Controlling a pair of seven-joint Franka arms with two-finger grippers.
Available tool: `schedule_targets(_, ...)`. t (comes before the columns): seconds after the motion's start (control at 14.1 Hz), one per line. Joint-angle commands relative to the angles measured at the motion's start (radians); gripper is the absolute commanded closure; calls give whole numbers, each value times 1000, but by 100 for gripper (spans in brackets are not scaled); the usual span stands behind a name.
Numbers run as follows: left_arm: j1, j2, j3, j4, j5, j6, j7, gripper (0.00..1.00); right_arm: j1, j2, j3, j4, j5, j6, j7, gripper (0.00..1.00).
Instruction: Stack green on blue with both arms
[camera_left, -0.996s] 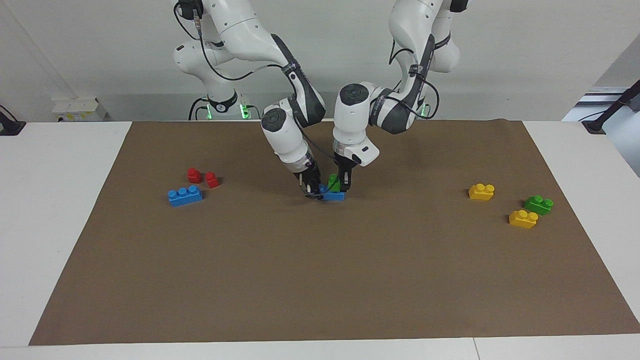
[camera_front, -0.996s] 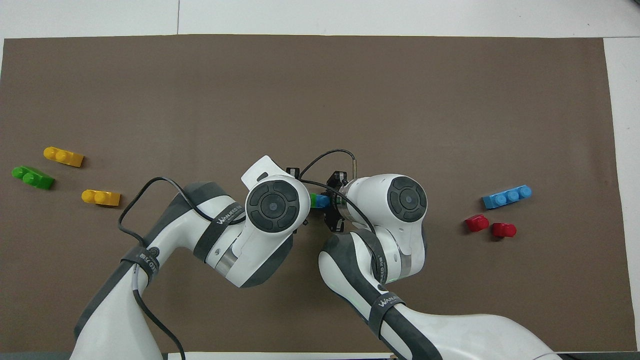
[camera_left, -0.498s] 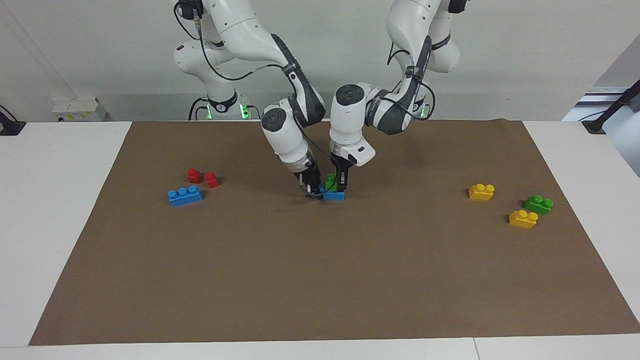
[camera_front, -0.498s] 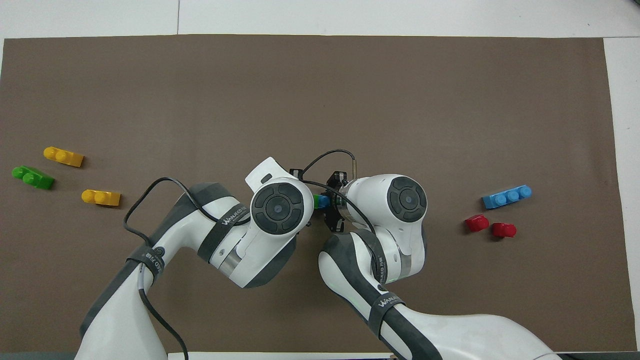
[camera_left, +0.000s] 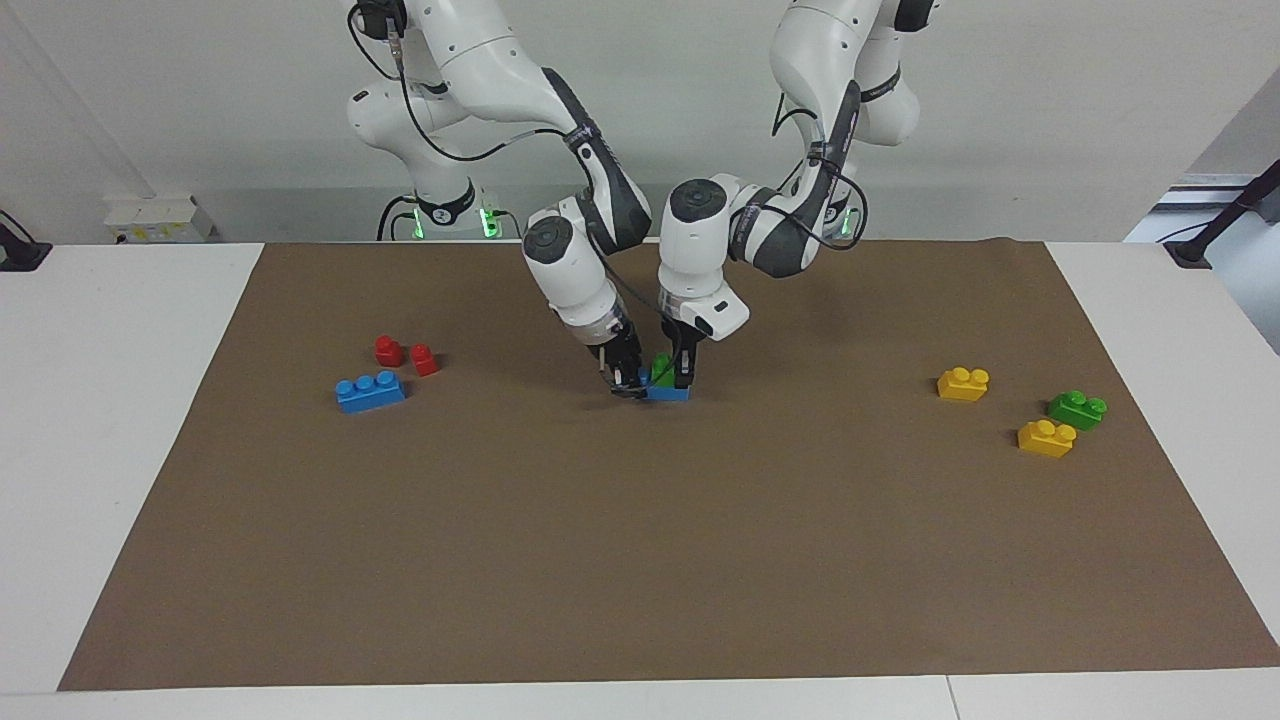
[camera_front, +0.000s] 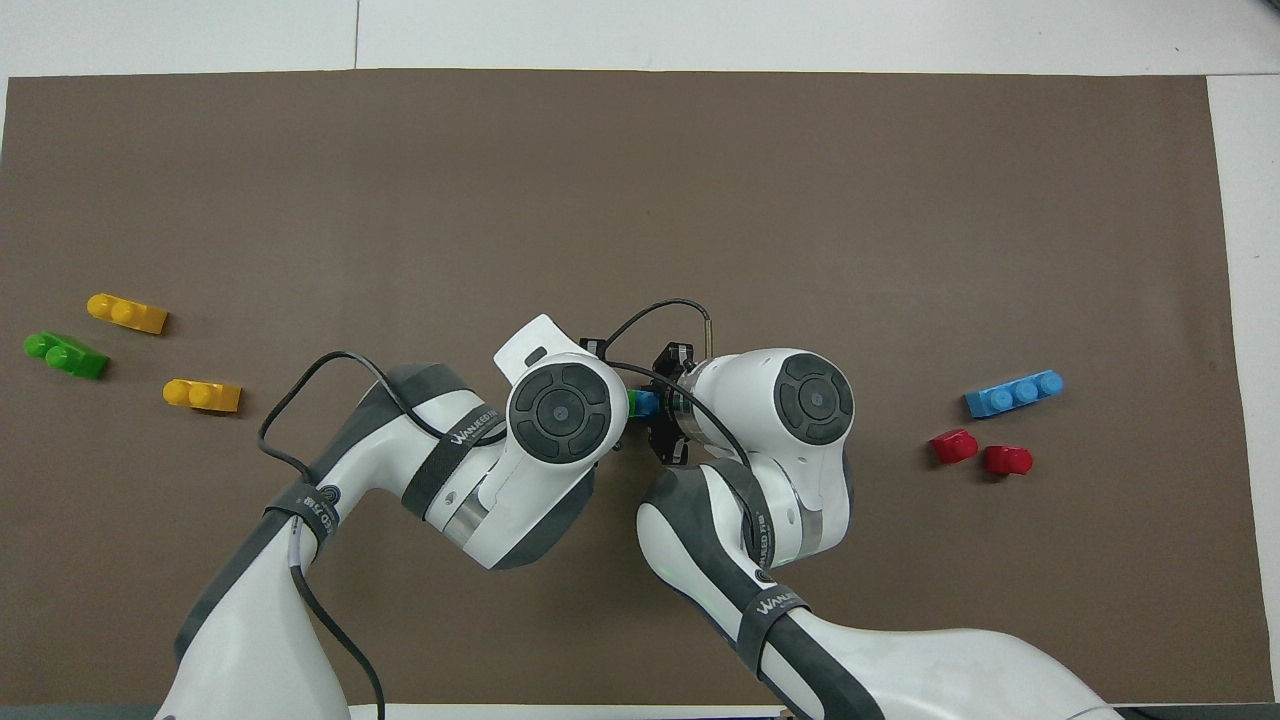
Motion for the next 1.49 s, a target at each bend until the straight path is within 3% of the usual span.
schedule_targets(0.0, -7, 31, 13, -7, 34, 7, -14, 100, 0, -2, -2, -18, 20, 27, -25, 68)
schedule_targets(0.07, -7, 29, 13, -7, 36, 7, -5, 100, -1, -2, -4, -18, 20, 27, -25, 68)
schedule_targets(0.14, -4, 26, 13, -6, 38, 5, 21, 36, -1, -3, -4, -18, 20, 27, -25, 68)
schedule_targets(0.21, 0, 20, 14, -6, 38, 2, 34, 0, -1, -2, -4, -18, 20, 27, -25, 68)
schedule_targets(0.71, 101, -47, 13, -3, 38, -19, 141, 0, -3, -2, -4, -18, 20, 25, -35, 68)
schedule_targets(1.42, 261, -93, 11, 47, 36, -150, 567, 0, -8, -2, -4, -18, 20, 27, -36, 68)
